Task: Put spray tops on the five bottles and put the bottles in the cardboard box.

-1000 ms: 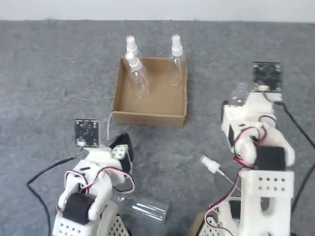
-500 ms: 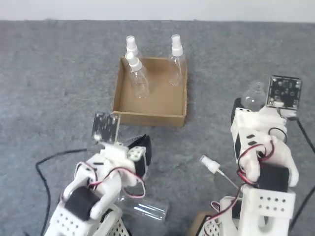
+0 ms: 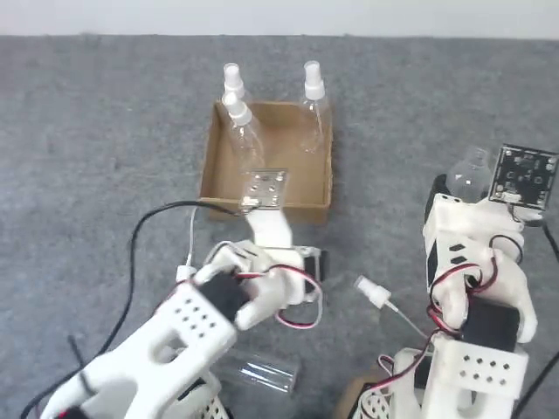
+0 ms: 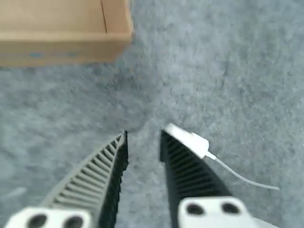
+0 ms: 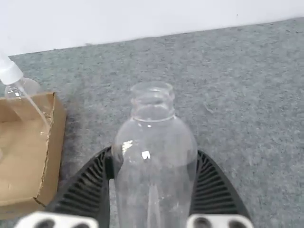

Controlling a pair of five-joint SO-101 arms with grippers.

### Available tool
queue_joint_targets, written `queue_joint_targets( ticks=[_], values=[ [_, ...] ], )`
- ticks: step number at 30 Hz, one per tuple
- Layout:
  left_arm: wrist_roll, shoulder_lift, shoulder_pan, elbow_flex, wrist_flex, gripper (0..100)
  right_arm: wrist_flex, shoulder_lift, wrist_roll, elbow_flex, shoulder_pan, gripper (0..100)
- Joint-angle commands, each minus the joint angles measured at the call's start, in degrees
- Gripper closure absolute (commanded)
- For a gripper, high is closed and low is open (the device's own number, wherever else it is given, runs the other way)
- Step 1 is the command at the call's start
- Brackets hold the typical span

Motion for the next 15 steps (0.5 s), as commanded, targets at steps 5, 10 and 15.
queue_joint_targets(
  ticks=[5, 10, 15],
  values=[
    [6.7, 10.5, 9.1, -3.6, -12.0, 83, -1.7, -1.6, -0.5, -0.8, 0.8, 92.5],
    [9.9, 17.1, 12.7, -8.0, -13.5, 83, -1.7, -1.6, -0.5, -0.8, 0.8, 92.5],
    [12.9, 26.6, 16.4, -14.7, -13.5, 83, -1.7, -1.5, -0.5, -0.7, 0.8, 92.5]
  ],
)
